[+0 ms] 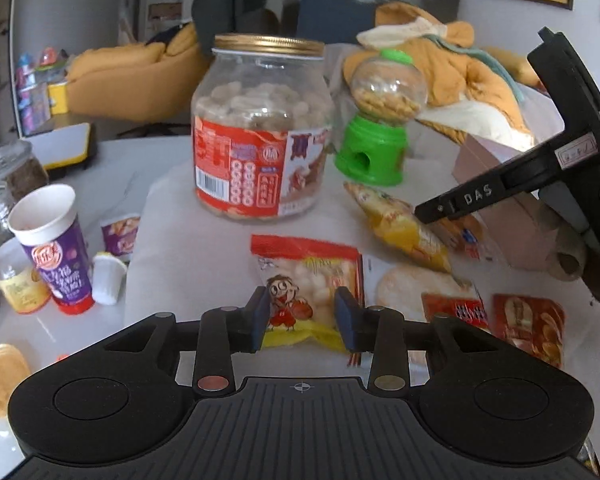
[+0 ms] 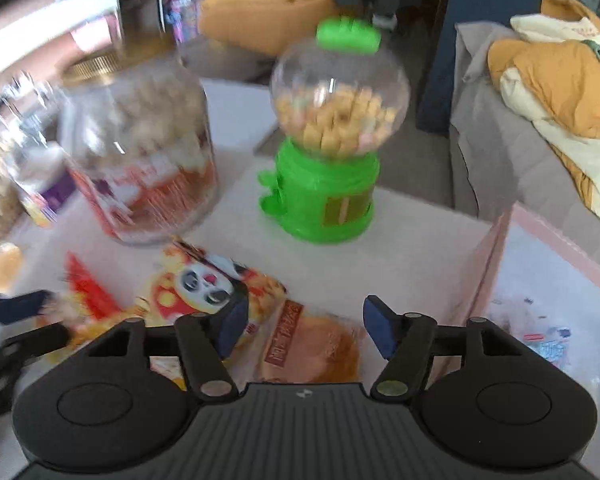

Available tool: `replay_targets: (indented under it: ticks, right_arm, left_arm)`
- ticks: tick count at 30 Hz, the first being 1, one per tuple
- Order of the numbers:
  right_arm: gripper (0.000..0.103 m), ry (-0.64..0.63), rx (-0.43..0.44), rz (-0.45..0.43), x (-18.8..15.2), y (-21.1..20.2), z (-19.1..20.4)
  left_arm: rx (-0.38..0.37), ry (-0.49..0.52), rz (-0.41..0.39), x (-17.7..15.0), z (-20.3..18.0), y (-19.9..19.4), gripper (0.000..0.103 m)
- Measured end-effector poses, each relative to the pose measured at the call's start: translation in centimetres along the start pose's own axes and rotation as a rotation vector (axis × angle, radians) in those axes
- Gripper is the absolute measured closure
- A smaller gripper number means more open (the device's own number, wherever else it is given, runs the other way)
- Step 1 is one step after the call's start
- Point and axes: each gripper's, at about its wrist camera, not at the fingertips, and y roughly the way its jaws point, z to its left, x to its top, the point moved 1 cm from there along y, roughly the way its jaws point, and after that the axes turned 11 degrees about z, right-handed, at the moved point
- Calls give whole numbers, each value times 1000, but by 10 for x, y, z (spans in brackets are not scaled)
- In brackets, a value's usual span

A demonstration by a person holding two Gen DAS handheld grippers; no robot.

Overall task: Organize snacks
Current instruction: 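Grasp the yellow cartoon-boy packet with the left tool while the right tool grasps the round cake packet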

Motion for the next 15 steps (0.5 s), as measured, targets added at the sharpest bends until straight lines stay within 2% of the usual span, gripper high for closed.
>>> replay_targets:
  ticks: [1,3,9,14,15]
  right_arm:
    - [52,-19,-27,-5,-3,2,5]
    - [54,-57,-20,-5,-10,-2,14]
    - [57,-134,108,34,-50,-30,19]
    - [56,-145,126,18,-90,-52,10]
    - [48,-147,125,6,-97,-56,8]
  left_arm:
    - [-1,-10,4,-1,1,-1,61]
    - [-6,-31,5,-1,3,0,59]
    - [17,-57,4,16,-1,11,58]
    - [47,-64,32,33,-10,25,53]
    - [49,-76,37,35,-10,27,52]
